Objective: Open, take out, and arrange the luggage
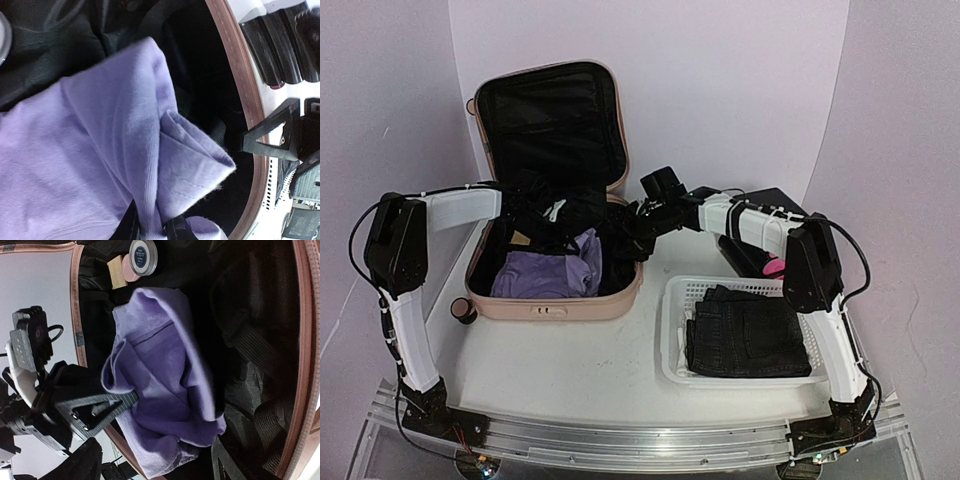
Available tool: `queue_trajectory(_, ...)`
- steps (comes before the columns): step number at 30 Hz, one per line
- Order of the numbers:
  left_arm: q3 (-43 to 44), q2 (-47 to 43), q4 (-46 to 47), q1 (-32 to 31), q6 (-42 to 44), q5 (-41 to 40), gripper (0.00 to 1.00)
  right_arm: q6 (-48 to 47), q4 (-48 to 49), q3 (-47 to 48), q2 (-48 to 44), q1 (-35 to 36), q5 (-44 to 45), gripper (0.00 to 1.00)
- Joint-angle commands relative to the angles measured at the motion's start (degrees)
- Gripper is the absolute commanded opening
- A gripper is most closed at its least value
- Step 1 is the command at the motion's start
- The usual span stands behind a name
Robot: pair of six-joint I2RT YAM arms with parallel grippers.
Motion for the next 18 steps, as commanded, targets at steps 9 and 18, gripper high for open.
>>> queue_trajectory(9, -0.52, 0.90, 5.48, 0.74, -2.61, 2.71, 0.10, -1.91, 2.01, 3.57, 1.91, 0.48, -0.31, 0.77)
queue_trajectory(18, -0.80, 3.38, 7.55, -0.03, -4.60, 2.74, 0.11, -2.17, 1.52, 6.43, 5.00, 0.79, 1.59, 0.80)
